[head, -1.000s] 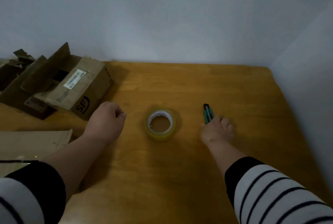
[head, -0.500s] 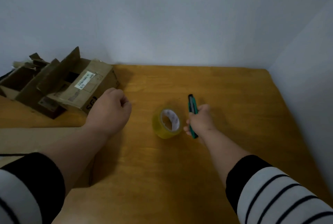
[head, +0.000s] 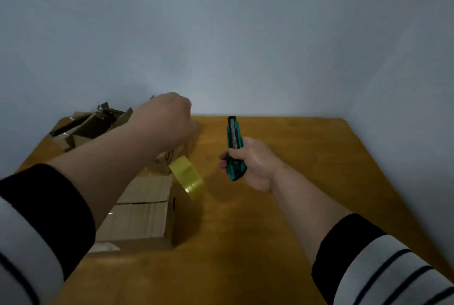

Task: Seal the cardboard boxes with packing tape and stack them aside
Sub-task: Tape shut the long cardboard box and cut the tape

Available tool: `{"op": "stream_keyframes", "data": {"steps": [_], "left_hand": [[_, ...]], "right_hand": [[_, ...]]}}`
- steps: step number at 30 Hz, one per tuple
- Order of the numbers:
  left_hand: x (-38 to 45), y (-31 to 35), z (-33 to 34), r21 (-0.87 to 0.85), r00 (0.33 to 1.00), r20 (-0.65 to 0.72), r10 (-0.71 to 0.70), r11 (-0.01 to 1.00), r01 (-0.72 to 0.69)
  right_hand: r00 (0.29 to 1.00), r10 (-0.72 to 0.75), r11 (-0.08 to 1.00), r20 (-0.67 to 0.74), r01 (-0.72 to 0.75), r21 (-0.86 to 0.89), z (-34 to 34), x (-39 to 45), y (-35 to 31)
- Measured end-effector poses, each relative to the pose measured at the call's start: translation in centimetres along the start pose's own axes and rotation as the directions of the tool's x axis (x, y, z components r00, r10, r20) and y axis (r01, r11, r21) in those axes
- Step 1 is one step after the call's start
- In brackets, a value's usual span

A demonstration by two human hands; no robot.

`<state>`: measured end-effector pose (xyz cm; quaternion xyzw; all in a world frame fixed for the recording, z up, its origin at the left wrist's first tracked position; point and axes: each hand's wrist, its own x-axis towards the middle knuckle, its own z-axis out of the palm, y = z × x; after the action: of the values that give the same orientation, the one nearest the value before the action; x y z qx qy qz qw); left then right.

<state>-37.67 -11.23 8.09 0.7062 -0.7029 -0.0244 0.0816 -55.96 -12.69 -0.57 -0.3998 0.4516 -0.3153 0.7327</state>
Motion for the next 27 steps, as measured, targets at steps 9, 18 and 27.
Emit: {"op": "stream_keyframes", "data": {"steps": [9, 18, 27], "left_hand": [[-6.3, -8.2, -9.4, -0.080, 0.995, -0.090, -0.047, 0.996, 0.039], [-10.1, -15.0, -12.4, -0.022, 0.985, -0.128, -0.119, 0.993, 0.118], [-10.9, -18.5, -13.4, 0.046, 0.967, -0.124, -0.222, 0.972, 0.229]], "right_hand": [[0.981, -0.158, 0.987, 0.113, 0.151, 0.062, 13.6, -4.9, 0.5], [0.966, -0.056, 0.995, 0.250, 0.034, 0.092, 20.9, -5.0, 2.6], [0.969, -0.098, 0.989, 0.228, 0.120, -0.086, 23.8, -2.2, 2.5]]}}
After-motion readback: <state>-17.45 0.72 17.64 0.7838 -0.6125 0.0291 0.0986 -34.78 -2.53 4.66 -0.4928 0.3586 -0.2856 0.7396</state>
